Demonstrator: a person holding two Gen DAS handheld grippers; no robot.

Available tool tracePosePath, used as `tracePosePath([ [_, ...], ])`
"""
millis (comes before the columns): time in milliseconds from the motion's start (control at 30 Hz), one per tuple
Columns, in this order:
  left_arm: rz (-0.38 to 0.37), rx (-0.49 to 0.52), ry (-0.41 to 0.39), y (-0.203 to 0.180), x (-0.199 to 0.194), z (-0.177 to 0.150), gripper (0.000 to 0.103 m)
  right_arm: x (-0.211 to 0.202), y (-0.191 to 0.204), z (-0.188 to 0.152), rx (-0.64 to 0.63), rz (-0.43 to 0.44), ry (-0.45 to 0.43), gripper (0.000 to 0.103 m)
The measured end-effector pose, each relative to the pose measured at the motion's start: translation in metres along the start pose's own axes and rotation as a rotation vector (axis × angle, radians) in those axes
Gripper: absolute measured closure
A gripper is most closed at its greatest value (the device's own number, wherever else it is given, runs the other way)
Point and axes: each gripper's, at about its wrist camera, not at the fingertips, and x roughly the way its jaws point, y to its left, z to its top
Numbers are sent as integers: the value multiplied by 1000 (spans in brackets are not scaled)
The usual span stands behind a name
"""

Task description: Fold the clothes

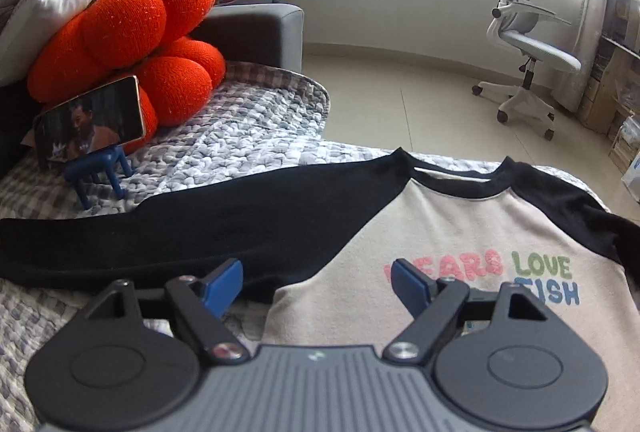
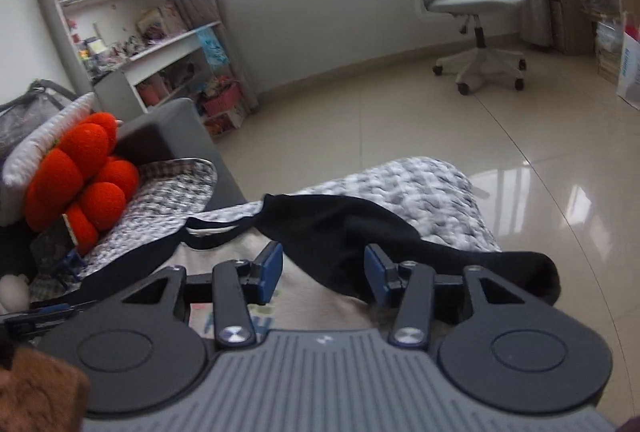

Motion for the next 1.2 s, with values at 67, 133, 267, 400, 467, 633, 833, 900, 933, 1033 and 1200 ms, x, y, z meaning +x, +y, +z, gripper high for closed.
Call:
tracePosePath([
  [67,-8,-8,6,2,3,1,19,6,-19,3,52,-36,13,53],
  [133,-17,-20,22,2,7,1,19,11,-41,4,90,-93,18,53],
  [267,-52,-46,87,-3,22,-1,19,23,-64,2,100,-181,44,53],
  [400,-55,-12,98,-9,28,-3,19,33,-55,-1,-11,-118,87,53],
  [467,-53,-2,114,-12,31,-5,19,39,-50,-3,-51,-107,109,53],
  [633,-58,26,151,-17,39,-9,17,65,-45,-12,-128,-124,189,60],
  [833,-67,16,162,-15,40,-8,16,53,-21,0,-296,-302,53,98],
  [900,-76,8,164,-13,39,-7,16,43,-21,6,-294,-332,-17,98],
  [933,-80,4,164,-12,39,-7,16,40,-23,9,-277,-332,-44,98],
  [1033,-85,-3,167,-11,40,-7,16,45,-29,10,-268,-381,-65,98],
  [1200,-90,-5,179,-10,41,-8,16,68,-44,5,-258,-467,-37,99],
])
